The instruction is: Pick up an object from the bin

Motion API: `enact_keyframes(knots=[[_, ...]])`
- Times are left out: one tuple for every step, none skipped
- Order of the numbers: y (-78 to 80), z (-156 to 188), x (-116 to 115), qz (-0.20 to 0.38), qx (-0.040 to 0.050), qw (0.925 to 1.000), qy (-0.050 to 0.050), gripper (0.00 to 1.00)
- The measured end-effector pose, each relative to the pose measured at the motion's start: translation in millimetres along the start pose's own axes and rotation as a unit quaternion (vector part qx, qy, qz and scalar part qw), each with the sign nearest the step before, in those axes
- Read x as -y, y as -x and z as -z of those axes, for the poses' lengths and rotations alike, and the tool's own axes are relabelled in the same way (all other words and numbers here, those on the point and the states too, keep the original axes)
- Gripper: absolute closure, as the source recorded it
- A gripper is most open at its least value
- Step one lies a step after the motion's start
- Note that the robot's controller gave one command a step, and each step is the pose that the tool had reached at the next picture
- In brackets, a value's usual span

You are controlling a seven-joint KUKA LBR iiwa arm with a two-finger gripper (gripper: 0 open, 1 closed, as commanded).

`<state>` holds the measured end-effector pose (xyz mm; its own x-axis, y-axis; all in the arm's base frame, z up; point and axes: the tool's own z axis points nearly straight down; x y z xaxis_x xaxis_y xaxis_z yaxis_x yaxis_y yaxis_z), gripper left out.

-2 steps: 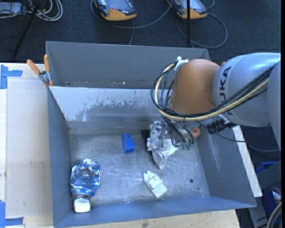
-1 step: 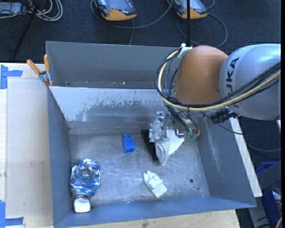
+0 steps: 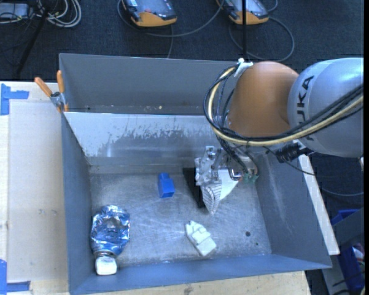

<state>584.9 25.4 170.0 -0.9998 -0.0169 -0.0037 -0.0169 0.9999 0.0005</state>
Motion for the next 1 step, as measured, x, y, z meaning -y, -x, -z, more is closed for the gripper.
enact_keyframes(knots=[[3.8, 38.4, -3.7, -0.005, -0.0058, 1.0, 0.0, 1.0]])
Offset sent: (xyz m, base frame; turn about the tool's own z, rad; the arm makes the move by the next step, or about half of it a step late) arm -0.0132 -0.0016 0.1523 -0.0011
